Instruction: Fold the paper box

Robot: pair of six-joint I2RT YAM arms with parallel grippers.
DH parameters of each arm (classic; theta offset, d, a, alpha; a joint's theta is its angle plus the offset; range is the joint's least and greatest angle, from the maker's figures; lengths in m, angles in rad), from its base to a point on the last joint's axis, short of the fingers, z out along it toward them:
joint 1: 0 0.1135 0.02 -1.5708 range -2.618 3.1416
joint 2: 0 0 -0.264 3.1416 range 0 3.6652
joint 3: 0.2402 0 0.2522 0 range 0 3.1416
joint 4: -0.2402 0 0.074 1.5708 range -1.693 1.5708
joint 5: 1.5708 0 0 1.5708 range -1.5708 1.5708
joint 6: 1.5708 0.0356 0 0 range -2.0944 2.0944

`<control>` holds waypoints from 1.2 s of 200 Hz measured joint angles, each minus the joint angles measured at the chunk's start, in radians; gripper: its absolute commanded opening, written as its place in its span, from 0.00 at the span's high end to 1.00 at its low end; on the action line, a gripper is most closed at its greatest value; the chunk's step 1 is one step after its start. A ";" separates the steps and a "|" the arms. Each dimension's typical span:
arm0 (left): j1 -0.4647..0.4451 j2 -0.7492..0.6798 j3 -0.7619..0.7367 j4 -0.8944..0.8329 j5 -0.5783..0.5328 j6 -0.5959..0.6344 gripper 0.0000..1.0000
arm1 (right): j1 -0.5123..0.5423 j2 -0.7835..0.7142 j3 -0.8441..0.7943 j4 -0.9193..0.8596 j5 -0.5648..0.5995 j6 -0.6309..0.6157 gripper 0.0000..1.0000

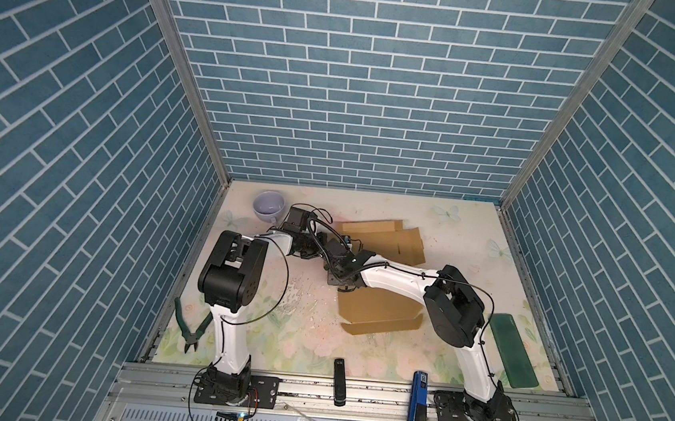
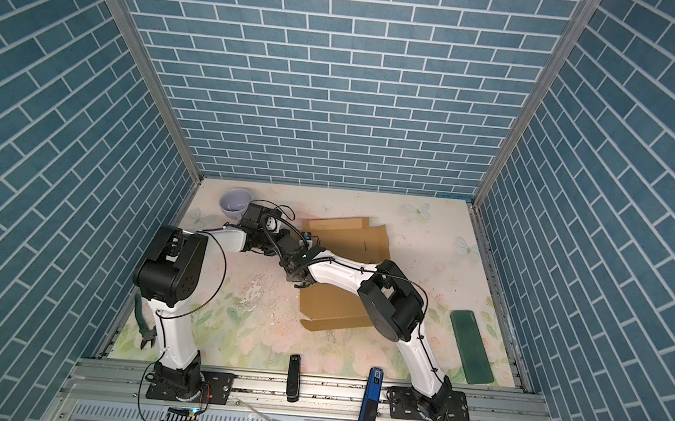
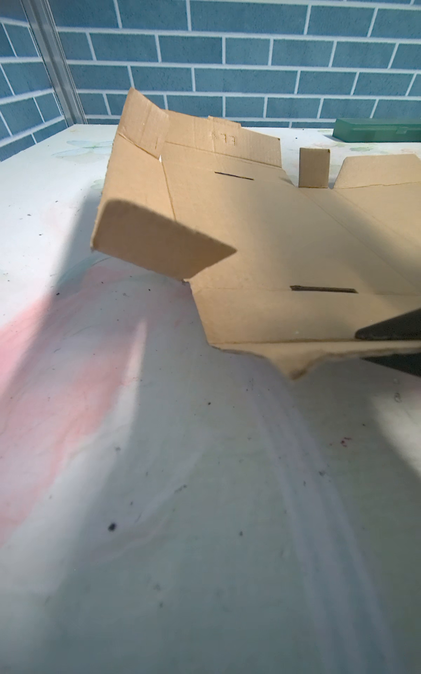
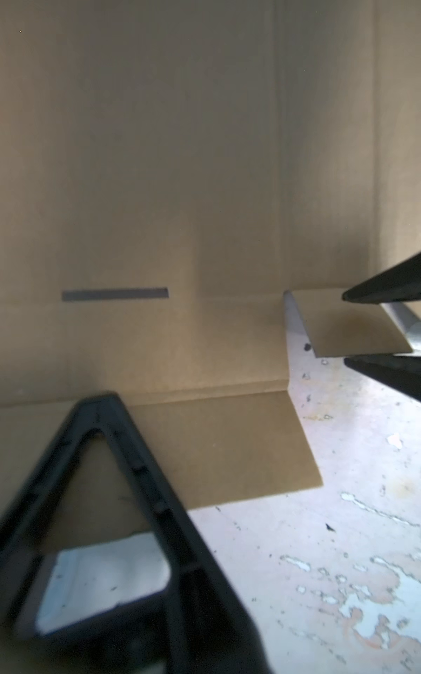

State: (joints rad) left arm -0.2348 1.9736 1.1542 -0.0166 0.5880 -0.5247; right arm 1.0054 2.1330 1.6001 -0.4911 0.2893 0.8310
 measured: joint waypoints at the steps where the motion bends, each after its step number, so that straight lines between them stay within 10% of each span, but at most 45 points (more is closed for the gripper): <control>1: 0.000 0.000 0.000 0.000 0.000 0.000 1.00 | 0.000 -0.001 -0.001 0.000 0.000 0.000 0.77; 124: 0.002 0.000 0.000 -0.002 -0.003 0.009 1.00 | -0.047 -0.036 -0.095 0.027 0.007 0.028 0.81; 240: 0.002 -0.073 -0.101 0.071 -0.057 -0.026 1.00 | -0.129 -0.278 -0.120 0.008 -0.036 -0.008 0.60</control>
State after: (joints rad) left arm -0.2329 1.9007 1.0527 0.0540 0.5312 -0.5503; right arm 0.8764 1.8545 1.4799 -0.4831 0.2531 0.8227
